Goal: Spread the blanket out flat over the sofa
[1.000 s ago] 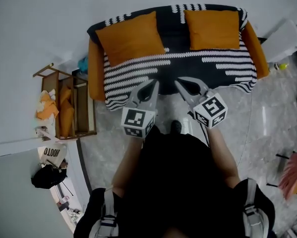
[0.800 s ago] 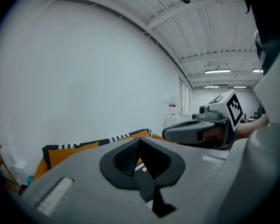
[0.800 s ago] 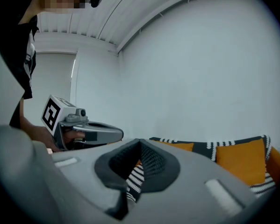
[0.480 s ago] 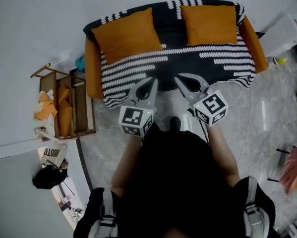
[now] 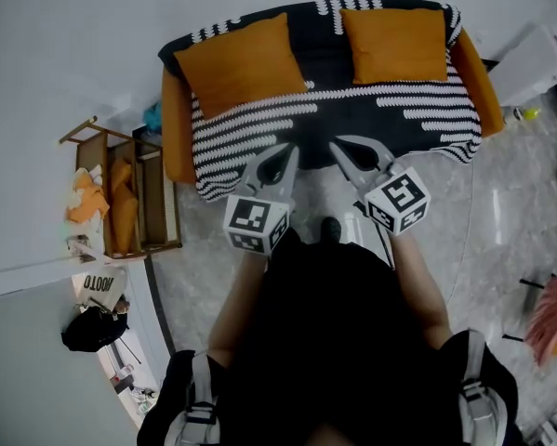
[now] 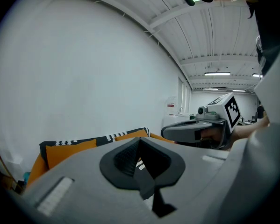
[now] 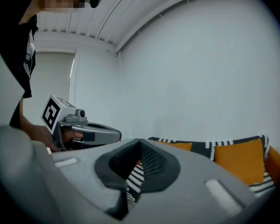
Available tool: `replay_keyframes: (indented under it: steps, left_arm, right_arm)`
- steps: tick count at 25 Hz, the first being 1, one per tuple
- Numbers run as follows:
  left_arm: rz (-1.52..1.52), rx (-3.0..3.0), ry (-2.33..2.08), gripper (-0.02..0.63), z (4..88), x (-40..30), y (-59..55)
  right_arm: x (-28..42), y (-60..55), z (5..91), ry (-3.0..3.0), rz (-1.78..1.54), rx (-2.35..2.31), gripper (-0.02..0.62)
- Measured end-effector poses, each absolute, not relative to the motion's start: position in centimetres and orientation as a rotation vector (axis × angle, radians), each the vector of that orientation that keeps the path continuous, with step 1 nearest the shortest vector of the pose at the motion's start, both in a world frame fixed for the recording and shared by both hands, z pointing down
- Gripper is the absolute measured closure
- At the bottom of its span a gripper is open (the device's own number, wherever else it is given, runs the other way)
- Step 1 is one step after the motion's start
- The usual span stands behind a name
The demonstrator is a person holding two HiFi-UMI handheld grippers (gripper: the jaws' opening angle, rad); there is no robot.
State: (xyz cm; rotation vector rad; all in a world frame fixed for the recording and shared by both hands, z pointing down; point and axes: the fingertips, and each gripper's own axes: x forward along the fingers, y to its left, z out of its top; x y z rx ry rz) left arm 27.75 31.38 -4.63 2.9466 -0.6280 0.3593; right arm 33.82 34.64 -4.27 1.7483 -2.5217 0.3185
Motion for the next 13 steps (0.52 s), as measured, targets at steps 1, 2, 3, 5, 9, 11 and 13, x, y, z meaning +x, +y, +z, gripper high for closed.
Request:
replay_keyframes:
  steps: [1,2,3,5,9,11,13]
  left_arm:
    - [0.359,2.946,-0.627,0.594,-4.61,27.75,31.43]
    - [0.359,2.945,-0.626,0.595,-4.58,27.75,31.48]
    - [0.358,2.944,-0.625,0.594,-4.56,27.75,31.54]
    - [0.359,2.944,-0.623,0.594,-4.57,27.73,31.61]
    - [0.357,2.943,-0.621,0.594,-4.55,27.73,31.54]
    - [0.357,2.943,-0.621,0.594,-4.53,27.78,31.39]
    - [0.356,2.944,-0.62,0.594,-4.51,27.82,31.22]
  right_arm:
    - [33.82,34.66,-4.28,-2.521,0.317,1.748,0.593]
    - [33.82,34.7,-4.29,-2.521,0.316,1.747,0.594]
    - [33.8,34.73,-4.28,-2.521,0.314,1.747,0.593]
    - [33.72,34.75,-4.28,-2.521,0.312,1.745,0.594]
    - [33.62,34.61,-4.21,-2.517,0.308,1.74,0.594]
    - [33.65,34.46,-4.22,-2.516,0.306,1.741,0.594]
    - [33.7,34.3,-4.24,-2.515,0.303,1.743,0.594]
